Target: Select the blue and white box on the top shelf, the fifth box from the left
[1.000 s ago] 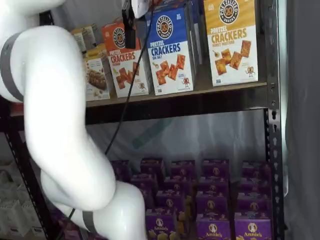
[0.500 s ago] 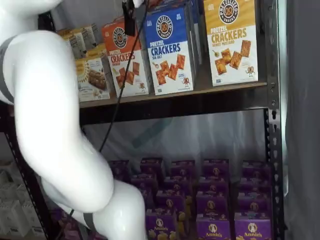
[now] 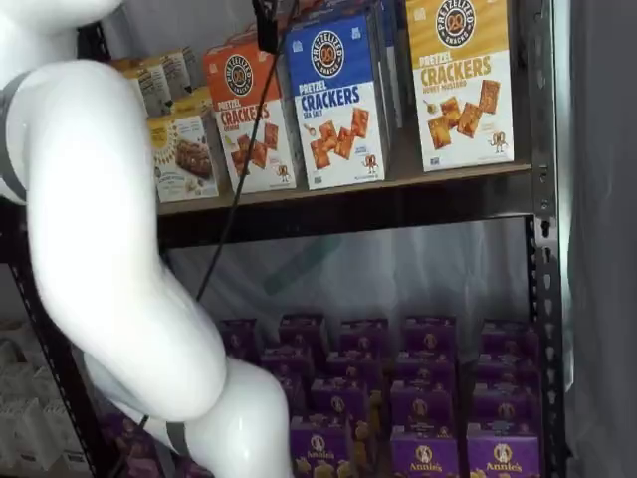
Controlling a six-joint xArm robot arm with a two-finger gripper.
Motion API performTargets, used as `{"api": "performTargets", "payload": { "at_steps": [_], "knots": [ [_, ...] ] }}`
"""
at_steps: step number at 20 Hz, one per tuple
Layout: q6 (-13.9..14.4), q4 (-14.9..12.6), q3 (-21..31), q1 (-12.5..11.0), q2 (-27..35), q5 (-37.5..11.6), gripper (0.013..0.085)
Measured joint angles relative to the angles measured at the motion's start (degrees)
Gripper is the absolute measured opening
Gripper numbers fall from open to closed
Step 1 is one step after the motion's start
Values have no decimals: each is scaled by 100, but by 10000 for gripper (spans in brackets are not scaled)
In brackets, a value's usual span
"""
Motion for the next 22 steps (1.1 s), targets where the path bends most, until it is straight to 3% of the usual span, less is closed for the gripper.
{"api": "performTargets", "payload": {
  "at_steps": [10,22],
  "knots": [
    [-258,-26,-204,-106,520,-464,850],
    [-332,-257,-559,-44,977,-425,850]
  ]
}}
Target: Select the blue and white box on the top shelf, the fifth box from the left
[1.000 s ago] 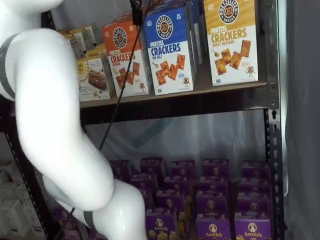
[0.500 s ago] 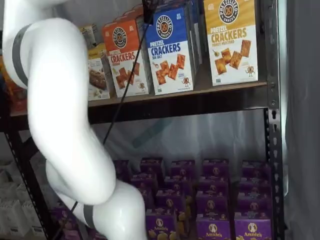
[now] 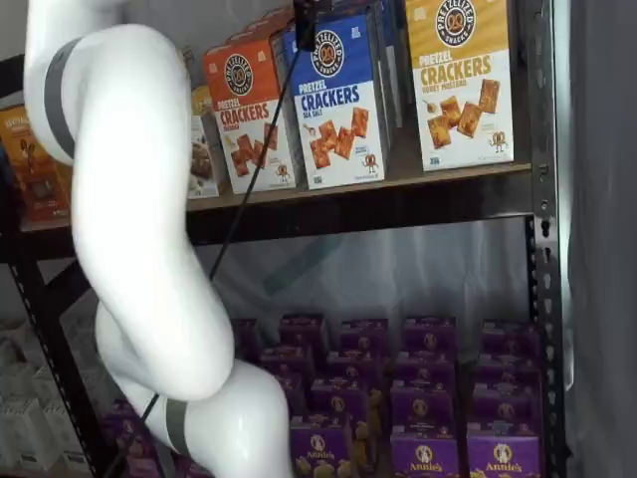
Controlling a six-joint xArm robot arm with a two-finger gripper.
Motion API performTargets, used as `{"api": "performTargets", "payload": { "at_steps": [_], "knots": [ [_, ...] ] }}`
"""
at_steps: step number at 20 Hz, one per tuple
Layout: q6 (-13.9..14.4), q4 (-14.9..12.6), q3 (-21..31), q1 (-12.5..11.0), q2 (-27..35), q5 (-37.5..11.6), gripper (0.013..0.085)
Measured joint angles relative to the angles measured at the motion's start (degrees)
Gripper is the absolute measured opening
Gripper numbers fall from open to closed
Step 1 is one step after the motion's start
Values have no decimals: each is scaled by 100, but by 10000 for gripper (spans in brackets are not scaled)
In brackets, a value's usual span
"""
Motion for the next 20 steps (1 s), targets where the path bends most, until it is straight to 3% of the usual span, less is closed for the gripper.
{"api": "performTargets", "payload": {
  "at_steps": [10,20],
  "knots": [
    [106,-244,-411,176,368,316,850],
    [162,17,-677,45,427,481,850]
  ]
}}
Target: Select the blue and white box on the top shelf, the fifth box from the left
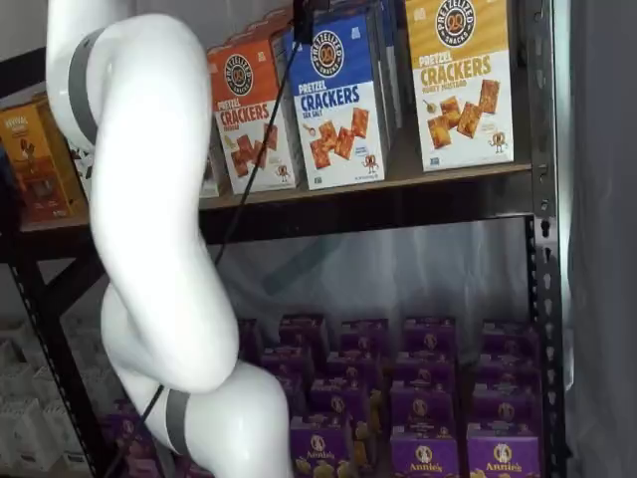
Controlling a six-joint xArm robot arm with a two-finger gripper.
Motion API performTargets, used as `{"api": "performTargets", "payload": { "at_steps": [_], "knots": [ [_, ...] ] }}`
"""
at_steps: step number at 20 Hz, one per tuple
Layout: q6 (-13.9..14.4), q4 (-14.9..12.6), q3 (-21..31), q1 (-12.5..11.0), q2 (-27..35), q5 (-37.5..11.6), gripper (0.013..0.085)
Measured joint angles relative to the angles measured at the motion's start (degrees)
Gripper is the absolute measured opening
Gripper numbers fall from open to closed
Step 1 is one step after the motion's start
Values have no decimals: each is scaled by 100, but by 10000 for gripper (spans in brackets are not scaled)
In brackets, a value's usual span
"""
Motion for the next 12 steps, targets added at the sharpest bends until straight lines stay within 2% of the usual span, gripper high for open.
{"api": "performTargets", "payload": {
  "at_steps": [6,12],
  "knots": [
    [-64,-163,-68,11,32,-114,850],
    [-134,-337,-290,8,230,-8,850]
  ]
}}
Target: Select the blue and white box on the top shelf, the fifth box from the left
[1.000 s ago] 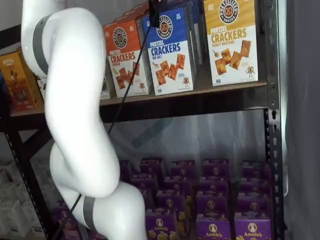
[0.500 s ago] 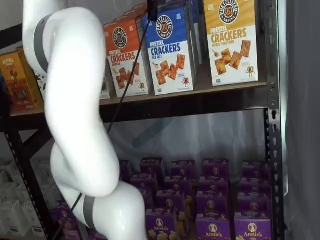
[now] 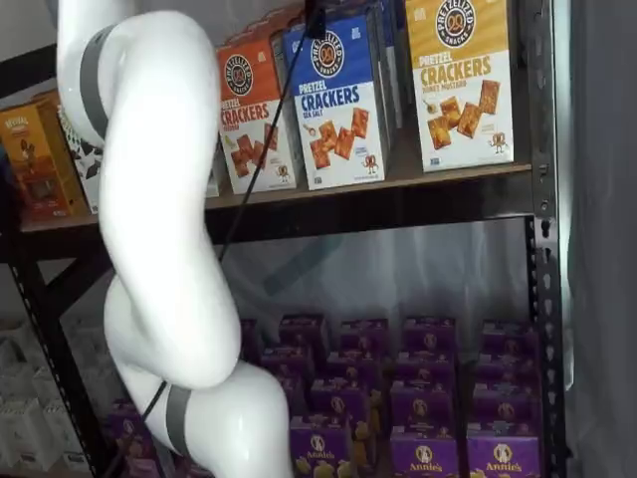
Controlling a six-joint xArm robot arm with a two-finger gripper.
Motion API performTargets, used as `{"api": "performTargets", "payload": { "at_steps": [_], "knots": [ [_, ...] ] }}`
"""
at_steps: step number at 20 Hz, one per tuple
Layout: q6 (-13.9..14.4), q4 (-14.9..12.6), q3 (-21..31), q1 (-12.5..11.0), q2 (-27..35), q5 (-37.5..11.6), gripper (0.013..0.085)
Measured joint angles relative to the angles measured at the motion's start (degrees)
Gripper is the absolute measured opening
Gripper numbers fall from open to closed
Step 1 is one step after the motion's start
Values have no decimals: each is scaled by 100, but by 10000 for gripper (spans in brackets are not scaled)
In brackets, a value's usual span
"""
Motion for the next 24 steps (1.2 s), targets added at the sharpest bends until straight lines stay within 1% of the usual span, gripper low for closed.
{"api": "performTargets", "payload": {
  "at_steps": [4,16,24],
  "knots": [
    [-21,-93,33,36,10,-55,850],
    [-5,-357,-5,157,61,119,850],
    [-26,-452,-25,162,51,269,850]
  ]
}}
